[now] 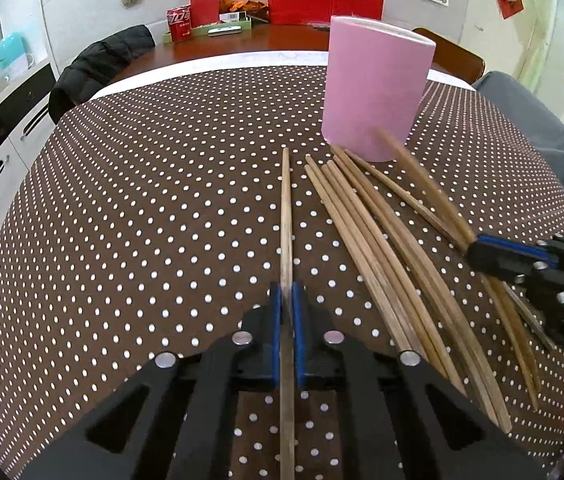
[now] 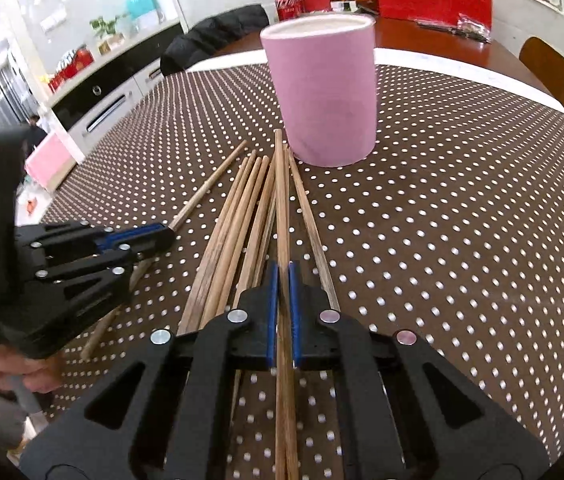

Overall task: Organize utensils
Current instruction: 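Lift the left tool's chopstick upright while the right tool raises its chopstick over the pink cup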

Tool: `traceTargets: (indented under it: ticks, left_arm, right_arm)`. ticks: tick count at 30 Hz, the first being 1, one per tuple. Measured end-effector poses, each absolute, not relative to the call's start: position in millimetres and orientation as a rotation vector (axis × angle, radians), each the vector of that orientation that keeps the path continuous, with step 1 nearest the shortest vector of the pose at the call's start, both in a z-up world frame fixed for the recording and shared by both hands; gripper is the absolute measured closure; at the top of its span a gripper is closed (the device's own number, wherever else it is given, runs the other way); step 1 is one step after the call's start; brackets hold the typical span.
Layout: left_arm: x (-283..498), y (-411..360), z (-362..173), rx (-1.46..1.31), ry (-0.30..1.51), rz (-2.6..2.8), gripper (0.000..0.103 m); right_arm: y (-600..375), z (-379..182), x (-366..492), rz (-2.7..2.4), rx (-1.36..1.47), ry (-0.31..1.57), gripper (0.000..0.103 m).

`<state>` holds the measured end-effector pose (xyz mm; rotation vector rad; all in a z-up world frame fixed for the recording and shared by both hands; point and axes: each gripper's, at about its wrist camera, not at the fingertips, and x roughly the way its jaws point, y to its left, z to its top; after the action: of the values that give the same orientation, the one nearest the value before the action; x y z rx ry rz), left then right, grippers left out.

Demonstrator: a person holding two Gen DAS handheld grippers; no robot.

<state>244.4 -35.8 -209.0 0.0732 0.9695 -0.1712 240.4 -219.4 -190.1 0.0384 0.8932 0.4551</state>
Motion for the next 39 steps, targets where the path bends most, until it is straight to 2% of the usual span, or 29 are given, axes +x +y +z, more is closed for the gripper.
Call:
traceTargets:
  ticks: [8,31,39]
  left_arm:
    - [227.4,-33.2,-217.3,0.050,0.953,-0.189,0.097]
    - [225.6,-36.5,-217.8,0.071,0.951,-0.187,0.097]
    - [226.6,-36.8,-217.6,0.090,0.947,-0.184,0.097]
  right_arm:
    - [-234.9,-202.1,242.3,0.411,0.038,0.955,0.097]
    - [-270.2,-204.1,251.7,0.378,0.171,0.977,0.096]
    - [-270.4,-201.2,253.0,0.315,0.063,0.984,0.096]
